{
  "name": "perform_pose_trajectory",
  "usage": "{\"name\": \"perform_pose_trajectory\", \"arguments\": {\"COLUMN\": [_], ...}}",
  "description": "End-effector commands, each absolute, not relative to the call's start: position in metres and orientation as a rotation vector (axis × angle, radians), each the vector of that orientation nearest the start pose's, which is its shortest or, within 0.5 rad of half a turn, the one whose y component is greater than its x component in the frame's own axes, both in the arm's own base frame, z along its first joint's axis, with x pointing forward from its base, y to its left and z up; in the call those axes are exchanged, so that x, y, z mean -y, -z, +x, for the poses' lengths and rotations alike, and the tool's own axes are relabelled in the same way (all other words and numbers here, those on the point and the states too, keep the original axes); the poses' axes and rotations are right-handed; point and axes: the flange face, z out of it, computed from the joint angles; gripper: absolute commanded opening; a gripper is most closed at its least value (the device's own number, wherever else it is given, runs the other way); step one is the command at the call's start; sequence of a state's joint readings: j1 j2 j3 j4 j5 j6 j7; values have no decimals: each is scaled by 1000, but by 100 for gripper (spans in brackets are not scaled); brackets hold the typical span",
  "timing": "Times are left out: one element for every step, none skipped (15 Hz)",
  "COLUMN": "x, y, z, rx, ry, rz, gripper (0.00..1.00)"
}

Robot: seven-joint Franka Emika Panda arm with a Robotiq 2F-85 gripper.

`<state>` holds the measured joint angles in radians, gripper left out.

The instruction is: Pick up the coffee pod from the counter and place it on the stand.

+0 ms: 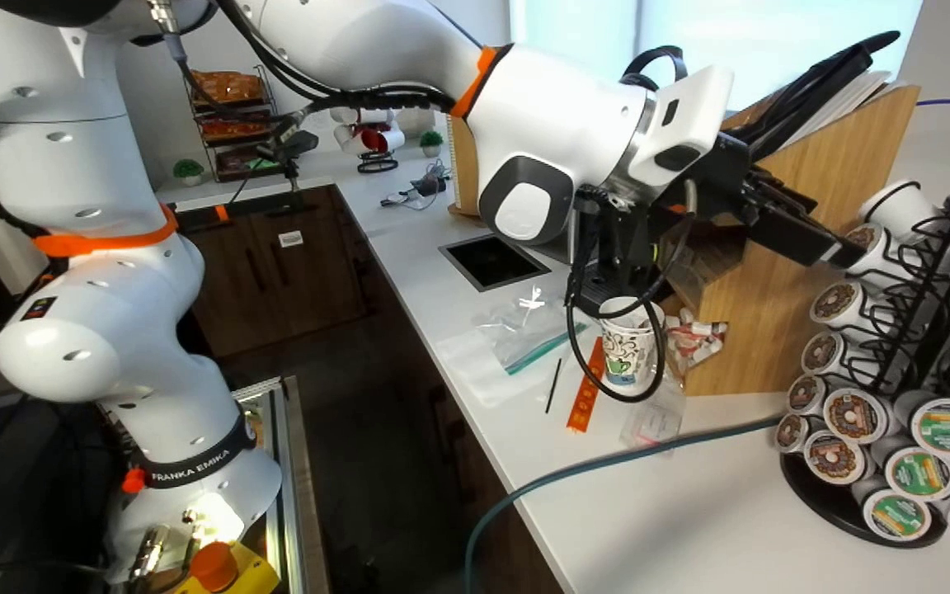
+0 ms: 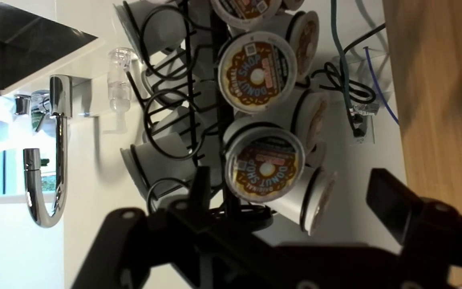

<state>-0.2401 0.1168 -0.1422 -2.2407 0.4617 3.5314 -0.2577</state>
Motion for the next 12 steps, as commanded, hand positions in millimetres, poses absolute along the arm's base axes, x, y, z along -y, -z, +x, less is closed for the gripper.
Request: {"name": "perform_pose_trajectory", "arguments": {"x": [245, 247, 247, 247, 249, 244, 245, 242, 239, 236, 234, 246], "y": [-470, -474, -479, -485, -487, -492, -494, -500, -506, -513, -518, -513], "z": [467, 451, 435, 423, 411, 403, 389, 378, 367, 355, 345, 374], "rx": [-907, -903, -886, -842, -803, -742, -697, -648, -596, -543, -497, -601], "ry": [1785, 1763, 1728, 1659, 1597, 1540, 1481, 1432, 1390, 1353, 1306, 1361], "rz": [-2765, -2784, -2795, -2807, -2827, -2830, -2839, -2826, -2807, -2781, -2767, -2796], "gripper": [100, 100, 100, 100, 100, 100, 100, 100, 100, 100, 100, 100]}}
